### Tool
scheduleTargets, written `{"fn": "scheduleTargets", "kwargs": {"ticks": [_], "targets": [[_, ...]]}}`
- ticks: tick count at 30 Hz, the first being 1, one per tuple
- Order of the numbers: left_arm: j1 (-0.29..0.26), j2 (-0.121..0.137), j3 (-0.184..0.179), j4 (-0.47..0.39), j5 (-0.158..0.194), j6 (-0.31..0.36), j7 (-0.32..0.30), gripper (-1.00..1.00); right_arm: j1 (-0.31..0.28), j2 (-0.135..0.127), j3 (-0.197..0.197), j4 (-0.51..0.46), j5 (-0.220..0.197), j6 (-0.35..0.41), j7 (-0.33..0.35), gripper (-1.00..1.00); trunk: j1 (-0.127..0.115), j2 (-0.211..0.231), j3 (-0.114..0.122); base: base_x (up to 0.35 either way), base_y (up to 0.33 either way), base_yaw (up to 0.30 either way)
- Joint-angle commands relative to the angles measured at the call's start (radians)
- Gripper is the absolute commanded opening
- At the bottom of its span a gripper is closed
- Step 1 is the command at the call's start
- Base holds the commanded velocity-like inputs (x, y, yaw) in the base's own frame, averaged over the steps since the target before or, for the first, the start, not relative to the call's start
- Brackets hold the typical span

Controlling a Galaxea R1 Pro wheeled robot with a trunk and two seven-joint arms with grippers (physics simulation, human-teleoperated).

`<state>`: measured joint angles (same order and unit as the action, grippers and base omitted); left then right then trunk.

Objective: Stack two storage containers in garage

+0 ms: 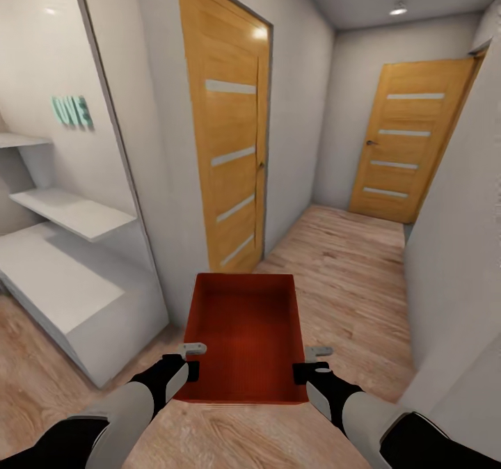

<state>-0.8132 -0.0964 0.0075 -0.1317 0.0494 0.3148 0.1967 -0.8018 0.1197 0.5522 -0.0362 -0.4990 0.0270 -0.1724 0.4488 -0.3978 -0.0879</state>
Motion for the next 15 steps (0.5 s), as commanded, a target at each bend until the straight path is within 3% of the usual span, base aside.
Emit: {"fn": "scheduleTargets", "kwargs": {"ticks": [1, 15], "targets": [[-0.001, 0.024, -0.004, -0.006, -0.008, 0.006, 0.007, -1.0, 0.0, 0.0, 0.011, 0.009, -0.016, 0.004, -0.006, -1.0, 0.001, -0.002, -0.002, 0.322, 0.0, -0.219], [-0.001, 0.024, -0.004, -0.006, -0.008, 0.006, 0.004, -1.0, 0.0, 0.0, 0.011, 0.009, -0.016, 0.004, -0.006, -1.0, 0.001, -0.002, -0.002, 0.322, 0.0, -0.238]]}}
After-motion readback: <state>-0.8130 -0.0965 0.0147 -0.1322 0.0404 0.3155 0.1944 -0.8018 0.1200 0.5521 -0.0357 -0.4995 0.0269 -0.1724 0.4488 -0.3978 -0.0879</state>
